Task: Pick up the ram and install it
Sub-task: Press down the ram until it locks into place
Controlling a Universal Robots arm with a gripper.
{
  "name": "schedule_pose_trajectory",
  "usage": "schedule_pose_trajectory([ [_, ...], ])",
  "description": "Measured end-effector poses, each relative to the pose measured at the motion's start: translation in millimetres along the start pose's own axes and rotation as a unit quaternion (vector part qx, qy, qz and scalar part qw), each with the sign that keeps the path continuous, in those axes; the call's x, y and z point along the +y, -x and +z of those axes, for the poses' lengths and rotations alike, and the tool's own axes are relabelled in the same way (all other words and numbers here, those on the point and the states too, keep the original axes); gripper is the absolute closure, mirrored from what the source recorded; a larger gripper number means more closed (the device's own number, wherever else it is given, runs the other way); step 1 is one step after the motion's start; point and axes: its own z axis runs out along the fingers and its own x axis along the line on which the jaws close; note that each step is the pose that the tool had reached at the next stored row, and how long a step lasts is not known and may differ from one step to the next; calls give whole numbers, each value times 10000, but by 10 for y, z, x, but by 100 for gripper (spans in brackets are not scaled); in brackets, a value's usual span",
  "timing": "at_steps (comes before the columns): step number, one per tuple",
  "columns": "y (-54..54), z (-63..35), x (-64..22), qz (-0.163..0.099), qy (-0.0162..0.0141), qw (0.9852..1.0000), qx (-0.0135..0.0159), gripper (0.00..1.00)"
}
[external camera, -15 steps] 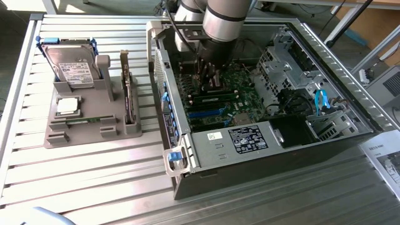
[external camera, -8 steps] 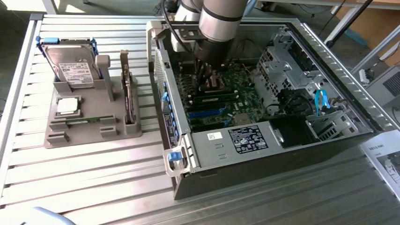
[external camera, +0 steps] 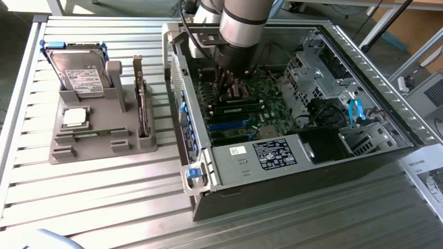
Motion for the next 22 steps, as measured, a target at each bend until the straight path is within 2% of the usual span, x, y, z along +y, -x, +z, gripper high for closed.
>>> schedule_pose_trajectory([
  [10,4,82,-2,0,0,10000,0,90],
  [22,6,129,-4,0,0,10000,-3,90],
])
